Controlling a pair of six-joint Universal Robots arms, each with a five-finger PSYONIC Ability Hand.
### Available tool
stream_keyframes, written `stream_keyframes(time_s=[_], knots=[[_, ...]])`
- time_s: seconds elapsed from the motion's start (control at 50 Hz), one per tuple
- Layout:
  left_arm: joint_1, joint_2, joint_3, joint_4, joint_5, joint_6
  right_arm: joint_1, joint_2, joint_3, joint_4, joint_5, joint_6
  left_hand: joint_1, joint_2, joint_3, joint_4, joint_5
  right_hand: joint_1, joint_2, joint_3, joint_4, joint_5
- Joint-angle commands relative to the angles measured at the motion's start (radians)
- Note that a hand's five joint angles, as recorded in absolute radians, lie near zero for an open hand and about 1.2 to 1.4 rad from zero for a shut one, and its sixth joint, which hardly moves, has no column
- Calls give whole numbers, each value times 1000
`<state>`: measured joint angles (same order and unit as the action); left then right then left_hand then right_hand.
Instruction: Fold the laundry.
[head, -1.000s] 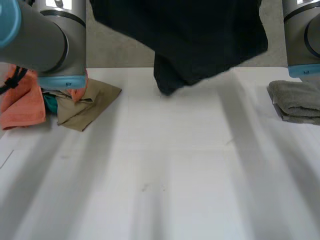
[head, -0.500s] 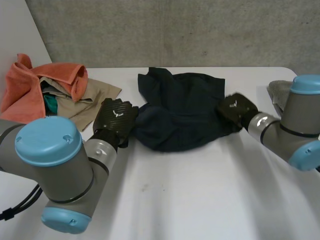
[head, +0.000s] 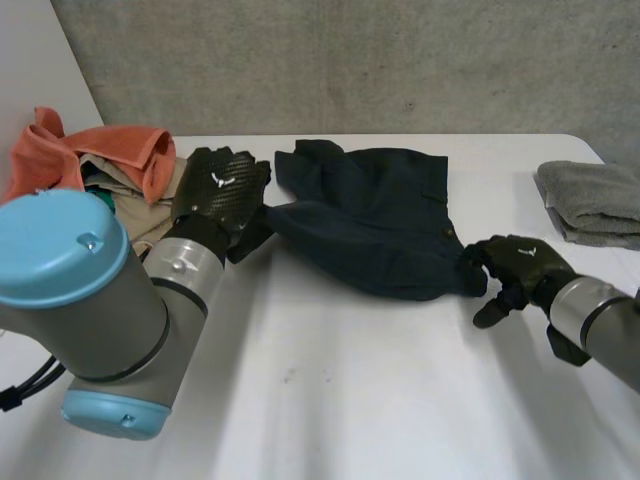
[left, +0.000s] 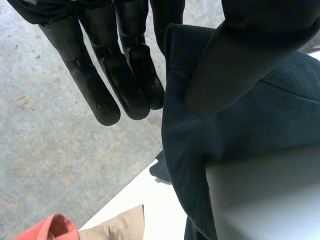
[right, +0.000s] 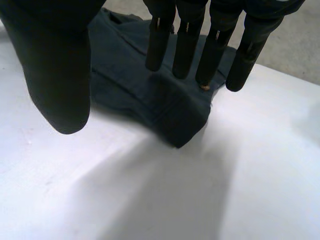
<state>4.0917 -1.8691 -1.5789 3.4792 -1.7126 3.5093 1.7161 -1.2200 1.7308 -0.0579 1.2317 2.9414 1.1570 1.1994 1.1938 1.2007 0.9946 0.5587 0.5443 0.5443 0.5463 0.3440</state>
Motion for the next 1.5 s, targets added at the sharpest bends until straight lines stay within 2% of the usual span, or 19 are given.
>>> stream_keyframes(time_s=[0.02,0.28,0.32,0.34,0.38,0.46,0.52,0.56,0.66,0.76,0.86,0.92,1.06,1.08,1.1,1.12,1.18,1.32,1.5], knots=[[-7,-1,68,-48,1,-29,43,16,61,-176,80,117,239,197,202,196,227,19,34,34,32,60],[-7,-2,114,-66,2,-52,197,306,-161,-306,249,143,239,197,202,196,227,175,189,189,187,215],[-7,-2,116,-66,2,-52,206,335,-197,-307,264,134,239,197,202,196,227,365,380,380,378,405],[-5,-2,116,-66,1,-53,209,349,-215,-312,273,125,239,197,202,196,227,593,607,607,605,633],[-2,-2,112,-69,-1,-52,209,353,-227,-325,282,113,239,197,202,196,227,837,851,851,849,877],[1,-1,97,-97,-2,-52,195,321,-221,-370,290,52,239,197,202,196,227,838,852,852,850,878],[4,25,50,-198,-7,-43,189,240,-189,-355,275,-62,239,197,202,196,227,838,852,852,850,878],[7,44,27,-239,-5,-39,189,142,-146,-303,255,-181,239,197,202,196,227,838,852,852,850,878],[3,139,-133,-494,5,-1,140,-30,-65,-76,149,-448,239,197,202,196,227,838,852,852,850,878],[-23,209,-233,-629,10,62,88,-149,-27,316,123,-693,239,197,202,196,227,838,852,852,850,878],[-148,287,-288,-716,8,100,45,-275,54,633,105,-838,239,197,202,196,227,838,852,852,850,878],[-174,303,-294,-736,8,103,34,-318,85,639,100,-863,239,197,202,196,227,838,852,852,850,878],[-154,278,-254,-677,7,102,39,-337,121,531,43,-844,239,197,202,196,227,838,852,852,850,878],[-149,266,-245,-655,7,102,39,-335,127,517,34,-837,152,110,116,109,140,838,852,852,850,878],[-139,242,-231,-613,7,103,42,-328,137,486,23,-820,-331,-373,-368,-375,-343,838,852,852,850,878],[-134,229,-224,-596,7,103,43,-319,141,472,22,-808,-557,-599,-593,-600,-569,838,852,852,850,878],[-108,193,-187,-550,8,125,46,-268,138,425,25,-763,-934,-976,-970,-977,-946,838,852,852,850,878],[-70,65,-53,-444,74,249,48,-251,142,377,19,-706,-938,-980,-975,-981,-950,838,852,852,850,878],[50,-257,223,-328,352,304,46,-246,165,323,17,-686,-744,-787,-781,-788,-756,838,852,852,850,878]])
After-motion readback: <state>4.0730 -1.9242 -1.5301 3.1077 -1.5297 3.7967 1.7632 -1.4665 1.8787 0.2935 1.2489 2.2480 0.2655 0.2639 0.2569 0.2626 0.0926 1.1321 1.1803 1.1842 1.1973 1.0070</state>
